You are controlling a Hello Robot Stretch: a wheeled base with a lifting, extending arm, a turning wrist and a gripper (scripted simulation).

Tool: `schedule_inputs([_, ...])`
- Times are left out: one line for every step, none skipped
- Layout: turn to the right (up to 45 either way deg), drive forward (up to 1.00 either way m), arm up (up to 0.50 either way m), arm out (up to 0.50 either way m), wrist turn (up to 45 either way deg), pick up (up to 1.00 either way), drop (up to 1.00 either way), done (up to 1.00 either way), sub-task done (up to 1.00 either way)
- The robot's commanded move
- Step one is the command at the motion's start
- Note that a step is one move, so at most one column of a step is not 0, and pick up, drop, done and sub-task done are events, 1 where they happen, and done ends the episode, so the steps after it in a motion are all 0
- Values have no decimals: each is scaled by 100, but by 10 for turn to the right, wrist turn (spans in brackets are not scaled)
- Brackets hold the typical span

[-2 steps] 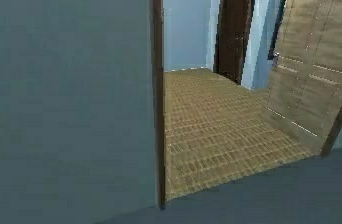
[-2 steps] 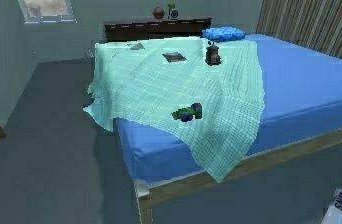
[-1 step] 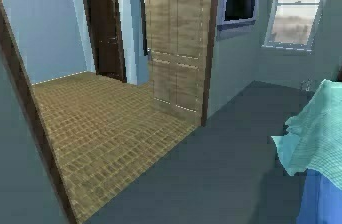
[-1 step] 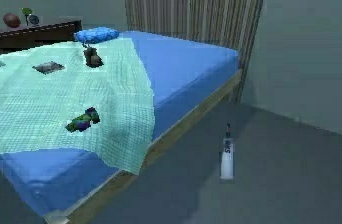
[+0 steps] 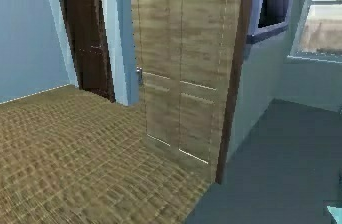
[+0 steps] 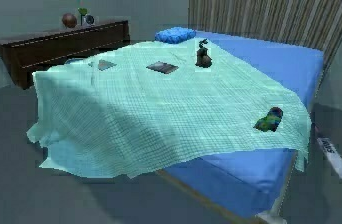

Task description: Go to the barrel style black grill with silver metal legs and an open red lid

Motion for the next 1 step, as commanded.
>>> schedule_inputs([210, 0, 0, 0, 0, 0, 0, 0, 0])
